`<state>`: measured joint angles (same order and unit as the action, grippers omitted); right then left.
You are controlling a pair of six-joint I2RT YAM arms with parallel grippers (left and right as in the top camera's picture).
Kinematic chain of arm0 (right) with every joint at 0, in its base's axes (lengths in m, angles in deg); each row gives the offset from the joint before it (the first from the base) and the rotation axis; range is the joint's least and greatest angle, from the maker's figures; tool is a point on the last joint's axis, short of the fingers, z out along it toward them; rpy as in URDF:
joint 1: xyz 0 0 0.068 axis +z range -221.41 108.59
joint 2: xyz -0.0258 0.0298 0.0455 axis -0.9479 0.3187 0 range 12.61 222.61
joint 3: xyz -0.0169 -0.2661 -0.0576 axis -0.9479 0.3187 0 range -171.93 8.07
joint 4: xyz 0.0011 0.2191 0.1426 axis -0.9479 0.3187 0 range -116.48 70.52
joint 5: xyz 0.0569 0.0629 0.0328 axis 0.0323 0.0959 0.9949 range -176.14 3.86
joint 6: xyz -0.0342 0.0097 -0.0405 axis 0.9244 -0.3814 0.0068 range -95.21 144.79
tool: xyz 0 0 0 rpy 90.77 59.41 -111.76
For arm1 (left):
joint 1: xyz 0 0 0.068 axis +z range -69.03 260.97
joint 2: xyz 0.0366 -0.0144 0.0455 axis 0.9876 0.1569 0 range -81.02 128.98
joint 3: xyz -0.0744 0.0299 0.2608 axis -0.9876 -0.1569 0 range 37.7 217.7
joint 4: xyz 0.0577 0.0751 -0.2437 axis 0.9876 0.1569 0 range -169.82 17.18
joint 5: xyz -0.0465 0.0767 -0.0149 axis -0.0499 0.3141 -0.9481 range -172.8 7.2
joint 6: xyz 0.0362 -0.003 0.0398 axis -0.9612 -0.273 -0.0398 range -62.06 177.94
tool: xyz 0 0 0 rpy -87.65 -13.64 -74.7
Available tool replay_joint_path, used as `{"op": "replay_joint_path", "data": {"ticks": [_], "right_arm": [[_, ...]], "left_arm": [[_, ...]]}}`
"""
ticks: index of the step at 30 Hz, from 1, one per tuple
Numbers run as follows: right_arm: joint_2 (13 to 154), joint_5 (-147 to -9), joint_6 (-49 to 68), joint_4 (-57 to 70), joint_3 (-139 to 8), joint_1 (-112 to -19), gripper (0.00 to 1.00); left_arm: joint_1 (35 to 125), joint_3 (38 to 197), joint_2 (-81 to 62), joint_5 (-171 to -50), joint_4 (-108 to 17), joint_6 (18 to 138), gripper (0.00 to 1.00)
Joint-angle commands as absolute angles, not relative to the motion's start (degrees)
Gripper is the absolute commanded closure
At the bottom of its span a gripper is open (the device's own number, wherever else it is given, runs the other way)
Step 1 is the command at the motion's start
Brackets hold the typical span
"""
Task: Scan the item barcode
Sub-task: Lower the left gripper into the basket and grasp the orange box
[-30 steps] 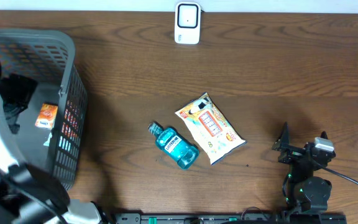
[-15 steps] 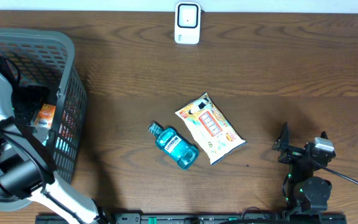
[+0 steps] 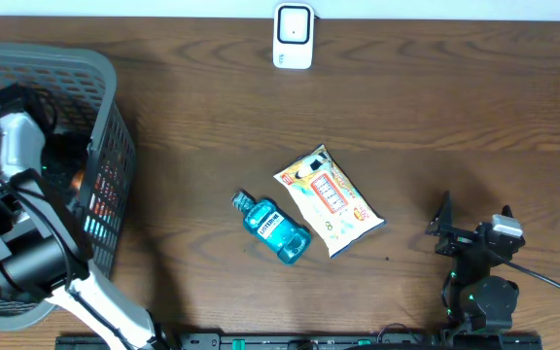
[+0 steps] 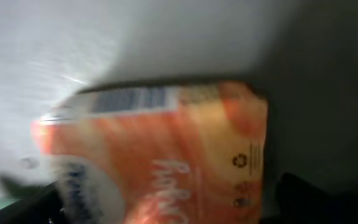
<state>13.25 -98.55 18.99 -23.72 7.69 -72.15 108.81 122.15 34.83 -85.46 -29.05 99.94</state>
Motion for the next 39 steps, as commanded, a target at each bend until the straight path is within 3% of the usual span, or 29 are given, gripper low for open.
{"op": "replay_joint_path", "data": {"ticks": [1, 9, 16, 22, 37, 39], "right_arm": [[13.0, -98.6, 19.5, -23.5, 7.8, -72.5, 0.01], [13.0, -98.6, 19.5, -23.4, 7.8, -72.5, 0.01], [13.0, -98.6, 19.5, -23.5, 7.8, -72.5, 0.01], [13.0, -98.6, 19.5, -23.5, 7.8, -72.5, 0.01], [13.0, -98.6, 19.5, -23.5, 7.8, -72.5, 0.01], [13.0, -98.6, 19.5, -23.5, 7.8, -72.5, 0.01]], "left_arm": [[107.1, 118.6, 35.7, -83.3, -31.2, 100.3, 0.02], [106.9, 117.4, 35.5, -79.1, -29.8, 101.3, 0.0], [107.0, 118.2, 32.9, -79.1, -29.6, 101.3, 0.34], [107.0, 118.2, 25.0, -77.0, -29.2, 101.3, 0.39], [103.6, 118.2, -11.8, -77.1, -27.5, 103.0, 0.39], [102.7, 118.2, -14.3, -73.7, -27.7, 103.1, 0.16]]}}
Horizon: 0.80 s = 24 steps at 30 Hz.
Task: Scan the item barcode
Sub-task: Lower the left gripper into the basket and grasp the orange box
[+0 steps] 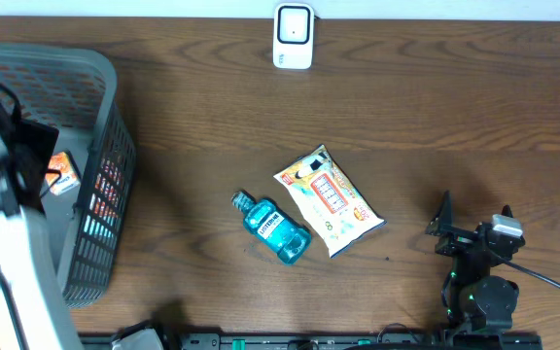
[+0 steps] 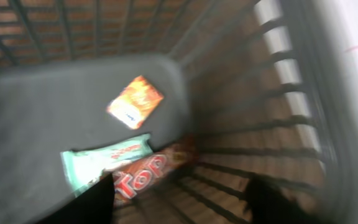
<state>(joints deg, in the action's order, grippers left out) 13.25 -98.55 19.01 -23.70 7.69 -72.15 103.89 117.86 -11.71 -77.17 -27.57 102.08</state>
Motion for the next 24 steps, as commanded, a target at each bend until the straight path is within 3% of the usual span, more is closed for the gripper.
{"op": "replay_joint_path", "data": {"ticks": [1, 2, 10, 24], "right_arm": [[13.0, -98.6, 19.5, -23.5, 7.8, -72.5, 0.01], [13.0, -98.6, 19.5, -23.5, 7.8, -72.5, 0.01], [13.0, -98.6, 19.5, -23.5, 7.8, -72.5, 0.01], [13.0, -98.6, 19.5, -23.5, 7.8, -72.5, 0.01]], "left_arm": [[102.4, 118.2, -15.0, -71.6, -27.6, 103.0, 0.08], [102.4, 118.2, -15.0, -70.2, -27.5, 103.0, 0.01], [102.4, 114.1, -2.4, -57.8, -28.6, 86.8, 0.02], [102.7, 112.8, 23.3, -57.7, -40.7, 79.9, 0.02]]}}
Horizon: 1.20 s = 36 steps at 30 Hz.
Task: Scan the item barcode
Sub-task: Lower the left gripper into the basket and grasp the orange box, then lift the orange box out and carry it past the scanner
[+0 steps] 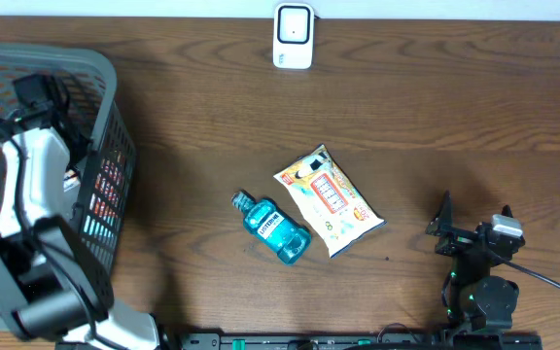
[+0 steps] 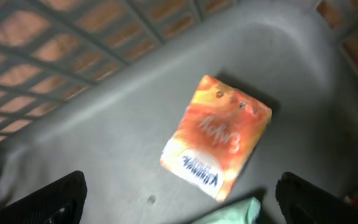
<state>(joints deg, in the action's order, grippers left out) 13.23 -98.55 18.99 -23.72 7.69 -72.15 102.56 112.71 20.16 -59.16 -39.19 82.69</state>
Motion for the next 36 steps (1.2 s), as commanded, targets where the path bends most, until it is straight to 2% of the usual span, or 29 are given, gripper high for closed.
{"op": "replay_joint_path", "data": {"ticks": [1, 10, 22, 31, 32, 36], "right_arm": [[13.0, -98.6, 19.5, -23.5, 7.8, -72.5, 0.01], [13.0, -98.6, 19.5, -23.5, 7.8, -72.5, 0.01], [13.0, -98.6, 19.5, -23.5, 7.8, -72.5, 0.01], [13.0, -98.6, 19.5, -23.4, 7.8, -72.5, 0.01], [13.0, -98.6, 19.5, -23.5, 7.8, -72.5, 0.01], [13.0, -98.6, 19.5, -23.5, 7.8, -72.5, 0.01]], "left_arm": [[102.8, 112.8, 24.0, -57.7, -41.4, 79.5, 0.02], [104.9, 112.7, 27.9, -58.5, -46.0, 77.9, 0.02], [107.5, 109.6, 33.3, -74.5, -51.2, 77.9, 0.0], [107.3, 109.6, 32.0, -75.8, -46.7, 78.1, 0.57], [107.3, 109.6, 31.1, -75.7, -45.8, 78.1, 0.6], [107.4, 109.6, 25.4, -74.3, -43.1, 78.8, 0.61]]}}
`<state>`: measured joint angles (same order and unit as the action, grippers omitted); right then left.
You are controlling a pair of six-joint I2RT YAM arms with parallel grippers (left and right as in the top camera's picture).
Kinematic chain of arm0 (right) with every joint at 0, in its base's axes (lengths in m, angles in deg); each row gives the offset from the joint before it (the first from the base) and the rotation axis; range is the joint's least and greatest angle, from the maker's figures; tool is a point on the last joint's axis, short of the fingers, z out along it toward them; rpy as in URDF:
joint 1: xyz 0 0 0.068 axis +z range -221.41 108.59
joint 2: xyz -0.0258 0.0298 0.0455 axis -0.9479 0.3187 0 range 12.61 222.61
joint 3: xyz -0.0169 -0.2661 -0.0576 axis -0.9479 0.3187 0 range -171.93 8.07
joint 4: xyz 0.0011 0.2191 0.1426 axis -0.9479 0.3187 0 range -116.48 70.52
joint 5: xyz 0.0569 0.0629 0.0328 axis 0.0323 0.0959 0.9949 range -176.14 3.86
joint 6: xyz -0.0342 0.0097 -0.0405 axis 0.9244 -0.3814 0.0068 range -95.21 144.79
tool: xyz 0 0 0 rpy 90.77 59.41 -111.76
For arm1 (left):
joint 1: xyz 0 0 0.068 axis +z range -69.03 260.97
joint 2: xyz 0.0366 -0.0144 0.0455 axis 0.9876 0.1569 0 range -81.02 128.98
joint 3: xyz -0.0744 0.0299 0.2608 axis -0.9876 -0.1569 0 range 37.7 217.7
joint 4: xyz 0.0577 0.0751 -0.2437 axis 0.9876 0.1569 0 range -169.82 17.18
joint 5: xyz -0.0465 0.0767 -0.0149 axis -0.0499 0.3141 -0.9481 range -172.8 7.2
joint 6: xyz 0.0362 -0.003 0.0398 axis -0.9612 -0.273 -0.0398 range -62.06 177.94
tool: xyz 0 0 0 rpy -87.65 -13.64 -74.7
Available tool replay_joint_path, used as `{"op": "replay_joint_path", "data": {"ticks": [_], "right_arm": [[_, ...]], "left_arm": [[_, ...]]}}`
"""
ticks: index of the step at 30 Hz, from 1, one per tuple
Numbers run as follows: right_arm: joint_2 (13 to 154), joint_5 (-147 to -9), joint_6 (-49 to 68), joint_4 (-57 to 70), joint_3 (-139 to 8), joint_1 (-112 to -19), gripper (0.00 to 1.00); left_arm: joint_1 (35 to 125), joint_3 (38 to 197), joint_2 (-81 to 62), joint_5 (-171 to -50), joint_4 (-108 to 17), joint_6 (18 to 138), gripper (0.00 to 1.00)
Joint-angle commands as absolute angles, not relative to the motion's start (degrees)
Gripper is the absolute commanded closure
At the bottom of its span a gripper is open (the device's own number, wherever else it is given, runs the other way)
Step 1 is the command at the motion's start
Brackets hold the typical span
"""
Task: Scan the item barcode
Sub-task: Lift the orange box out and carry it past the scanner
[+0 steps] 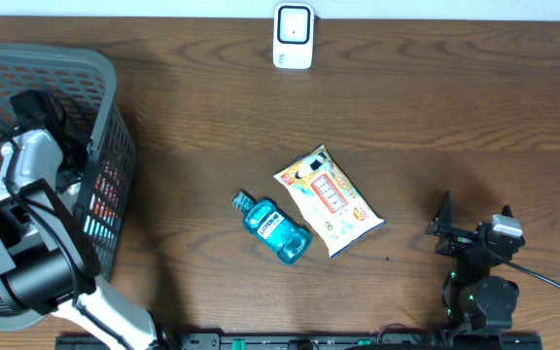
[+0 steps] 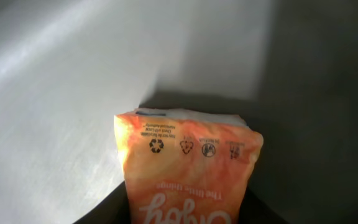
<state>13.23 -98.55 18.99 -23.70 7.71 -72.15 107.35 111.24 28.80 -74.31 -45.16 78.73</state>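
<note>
An orange packet (image 2: 188, 155) with white lettering lies on the grey floor of the basket (image 1: 108, 92) at the table's left edge. My left gripper (image 2: 188, 208) is down inside the basket and shut on the packet, a dark finger pressed against each of its sides. From overhead, the left arm (image 1: 29, 160) covers the packet. The white scanner (image 1: 293, 36) stands at the table's far edge. My right gripper (image 1: 443, 219) rests folded at the front right, fingers together and holding nothing.
A teal mouthwash bottle (image 1: 272, 227) and a yellow wipes pack (image 1: 329, 199) lie mid-table. The basket's tall slatted walls surround the left gripper. The grey basket floor (image 2: 55, 93) spreads beyond the packet.
My left gripper was open some way above the orange packet on the basket floor. Now it is down at the packet with its fingers shut against the packet's sides. The right arm has not moved.
First my left gripper was low in the basket, close against the orange packet. Then it was high over the basket, with the packet and other snack packs lying below. Then it hung open just above the packet. Now it is shut on it.
</note>
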Motion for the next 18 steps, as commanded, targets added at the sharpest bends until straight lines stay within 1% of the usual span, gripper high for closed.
{"op": "replay_joint_path", "data": {"ticks": [1, 7, 9, 11, 13, 15, 18], "right_arm": [[13.0, -98.6, 19.5, -23.5, 7.8, -72.5, 0.01], [13.0, -98.6, 19.5, -23.5, 7.8, -72.5, 0.01], [13.0, -98.6, 19.5, -23.5, 7.8, -72.5, 0.01], [13.0, -98.6, 19.5, -23.4, 7.8, -72.5, 0.01], [13.0, -98.6, 19.5, -23.5, 7.8, -72.5, 0.01], [13.0, -98.6, 19.5, -23.5, 7.8, -72.5, 0.01], [13.0, -98.6, 19.5, -23.5, 7.8, -72.5, 0.01]], "left_arm": [[107.4, 109.6, 23.5, -74.2, -42.6, 79.0, 0.61], [107.4, 109.6, 5.1, -74.3, -40.5, 80.2, 0.61], [107.4, 109.6, -2.0, -74.3, -39.7, 82.9, 0.61], [107.3, 109.6, -10.0, -75.2, -37.9, 88.5, 0.61], [106.9, 109.6, -16.8, -79.1, -36.3, 93.4, 0.61], [105.6, 109.6, -22.9, -86.0, -35.9, 96.3, 0.61], [100.9, 109.6, -28.7, -95.1, -36.4, 98.4, 0.61]]}}
